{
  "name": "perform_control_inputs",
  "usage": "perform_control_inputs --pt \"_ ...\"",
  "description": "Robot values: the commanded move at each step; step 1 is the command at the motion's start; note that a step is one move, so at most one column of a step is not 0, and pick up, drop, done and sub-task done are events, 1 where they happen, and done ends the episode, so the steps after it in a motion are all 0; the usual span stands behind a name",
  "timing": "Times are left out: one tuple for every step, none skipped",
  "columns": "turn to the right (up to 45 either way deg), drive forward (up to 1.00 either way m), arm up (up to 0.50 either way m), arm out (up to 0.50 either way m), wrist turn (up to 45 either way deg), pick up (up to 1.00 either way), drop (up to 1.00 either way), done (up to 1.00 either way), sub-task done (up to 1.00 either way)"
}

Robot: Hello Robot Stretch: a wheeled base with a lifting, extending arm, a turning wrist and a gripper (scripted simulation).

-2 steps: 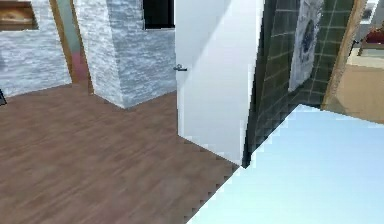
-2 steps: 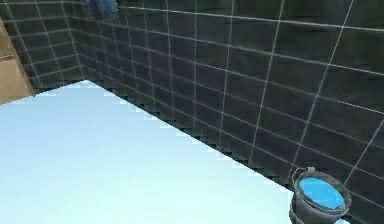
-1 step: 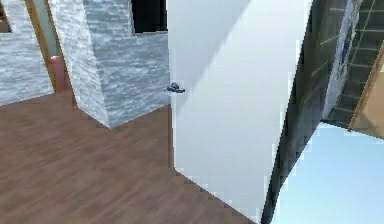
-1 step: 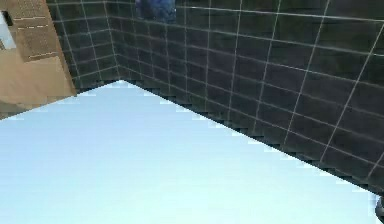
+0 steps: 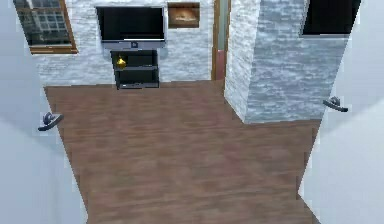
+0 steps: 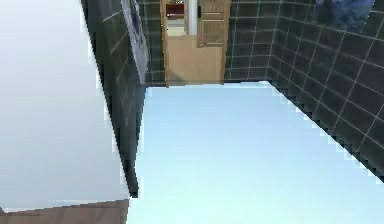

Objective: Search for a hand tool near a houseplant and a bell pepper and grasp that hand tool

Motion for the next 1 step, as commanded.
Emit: perform_control_inputs --pt "0.0 1.00 0.00 0.00 0.0 0.00 0.00 0.00 0.00"
